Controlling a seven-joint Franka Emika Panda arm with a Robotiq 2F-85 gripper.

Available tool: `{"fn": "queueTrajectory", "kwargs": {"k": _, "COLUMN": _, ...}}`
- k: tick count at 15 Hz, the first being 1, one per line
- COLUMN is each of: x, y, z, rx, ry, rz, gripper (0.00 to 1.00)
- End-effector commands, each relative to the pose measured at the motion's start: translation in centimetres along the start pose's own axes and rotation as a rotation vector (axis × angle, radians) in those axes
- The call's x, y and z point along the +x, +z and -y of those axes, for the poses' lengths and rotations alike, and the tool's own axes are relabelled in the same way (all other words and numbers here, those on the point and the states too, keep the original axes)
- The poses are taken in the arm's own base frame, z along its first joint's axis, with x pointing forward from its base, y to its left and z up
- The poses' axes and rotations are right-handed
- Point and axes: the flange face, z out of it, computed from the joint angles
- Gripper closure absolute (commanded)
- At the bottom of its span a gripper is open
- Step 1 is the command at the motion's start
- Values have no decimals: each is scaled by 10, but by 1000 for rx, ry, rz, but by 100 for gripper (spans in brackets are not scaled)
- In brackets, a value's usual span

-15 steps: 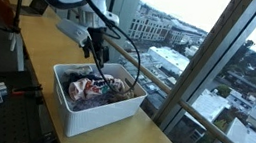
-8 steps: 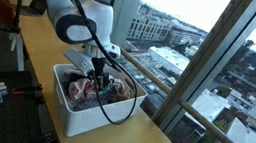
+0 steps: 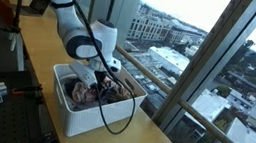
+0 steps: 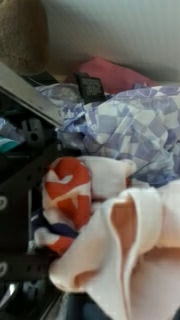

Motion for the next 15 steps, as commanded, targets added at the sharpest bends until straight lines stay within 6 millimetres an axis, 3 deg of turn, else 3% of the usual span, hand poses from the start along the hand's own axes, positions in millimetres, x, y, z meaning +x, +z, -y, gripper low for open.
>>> {"fn": "queueTrajectory", "kwargs": {"k": 1, "x": -5, "y": -16, "z": 9, "rx": 52, "ry": 23, "rz": -4, "gripper": 64}}
{"fn": "queueTrajectory", "kwargs": {"k": 3, "x": -7, "y": -42, "z": 19, "rx": 78, "ry": 27, "rz": -20, "gripper": 79}}
{"fn": "queueTrajectory", "kwargs": {"k": 6, "x": -4, "y": -105, "z": 33, "rx": 111, "ry": 29, "rz": -83, "gripper": 98}}
{"fn": "queueTrajectory", "kwargs": {"k": 12, "x": 10, "y": -252, "z": 45, "rx": 141, "ry": 10, "rz": -274, "gripper": 95}}
{"fn": "queueTrajectory", "kwargs": {"k": 15, "x": 10, "y": -330, "z": 63, "rx": 118, "ry": -38, "rz": -384, "gripper": 95}}
